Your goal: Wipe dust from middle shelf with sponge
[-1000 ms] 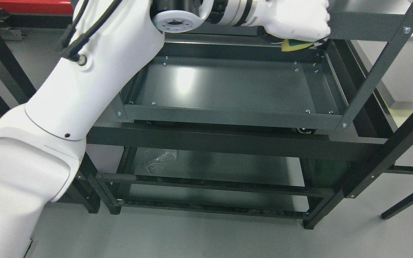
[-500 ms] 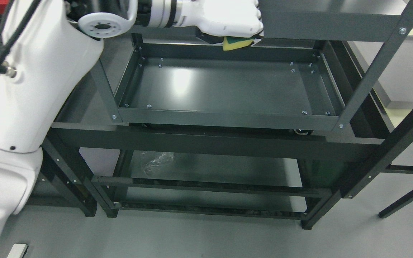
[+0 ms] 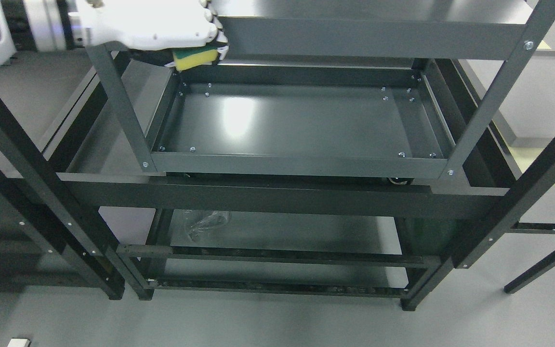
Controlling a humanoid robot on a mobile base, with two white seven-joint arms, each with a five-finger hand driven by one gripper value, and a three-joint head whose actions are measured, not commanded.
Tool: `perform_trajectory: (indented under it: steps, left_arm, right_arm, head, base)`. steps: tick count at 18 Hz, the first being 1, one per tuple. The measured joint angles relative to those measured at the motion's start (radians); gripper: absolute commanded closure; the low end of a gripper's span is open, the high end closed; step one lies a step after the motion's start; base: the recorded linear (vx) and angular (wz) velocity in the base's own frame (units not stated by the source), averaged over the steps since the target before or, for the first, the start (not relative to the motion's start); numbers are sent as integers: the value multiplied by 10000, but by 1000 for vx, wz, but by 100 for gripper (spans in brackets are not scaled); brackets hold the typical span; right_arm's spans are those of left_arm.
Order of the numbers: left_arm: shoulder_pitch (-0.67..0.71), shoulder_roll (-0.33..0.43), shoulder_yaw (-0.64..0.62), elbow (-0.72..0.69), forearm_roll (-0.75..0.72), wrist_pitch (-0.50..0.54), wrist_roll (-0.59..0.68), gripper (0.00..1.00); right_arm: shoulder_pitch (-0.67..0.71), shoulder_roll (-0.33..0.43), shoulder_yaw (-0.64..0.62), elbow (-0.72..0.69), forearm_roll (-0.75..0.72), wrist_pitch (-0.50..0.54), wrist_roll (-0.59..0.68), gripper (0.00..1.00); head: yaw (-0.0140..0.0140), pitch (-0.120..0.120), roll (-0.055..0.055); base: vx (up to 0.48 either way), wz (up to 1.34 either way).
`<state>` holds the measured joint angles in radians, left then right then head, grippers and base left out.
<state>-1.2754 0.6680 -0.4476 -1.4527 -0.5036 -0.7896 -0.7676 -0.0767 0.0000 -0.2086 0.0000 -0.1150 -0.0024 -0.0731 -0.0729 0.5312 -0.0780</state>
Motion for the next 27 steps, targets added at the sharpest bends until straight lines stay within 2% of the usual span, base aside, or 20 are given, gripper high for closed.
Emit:
perform_trajectory:
  steps: [6, 9, 12, 16, 21, 25, 27]
  left_arm:
    - [1729, 1729, 1912, 197, 878, 41, 304, 99]
    - [1733, 1980, 2572, 194, 1628, 41, 898, 99]
    - [744, 1773, 2695, 154, 2159, 46, 1675, 99]
    - [-1072, 540, 2128, 236, 2167, 92, 2133, 100]
    - [-2893, -1866, 1071, 1155, 781, 48, 2511, 100]
    - [-3937, -3514, -207, 2230, -310, 43, 3728, 100]
    - [-4215, -4094, -970, 2625, -587, 42, 4447, 100]
  right_arm:
    - [1, 0, 0, 0, 0, 0, -26, 0]
    - [1, 0, 0, 0, 0, 0, -37, 0]
    - [1, 0, 0, 0, 0, 0, -36, 0]
    - [0, 0, 0, 0, 0, 0, 2, 0]
    - [1, 0, 0, 0, 0, 0, 8, 0]
    - [0, 0, 0, 0, 0, 0, 8, 0]
    - [0, 0, 0, 0, 0, 0, 8, 0]
  head:
    - [0, 0, 0]
    - [0, 0, 0]
    - [0, 0, 0]
    - [0, 0, 0]
    - [0, 0, 0]
    - [0, -1, 0]
    - [0, -1, 0]
  base:
    - [6, -2]
    - [0, 0]
    - [0, 0]
    - [0, 0]
    - [0, 0]
    - [0, 0]
    - [0, 0]
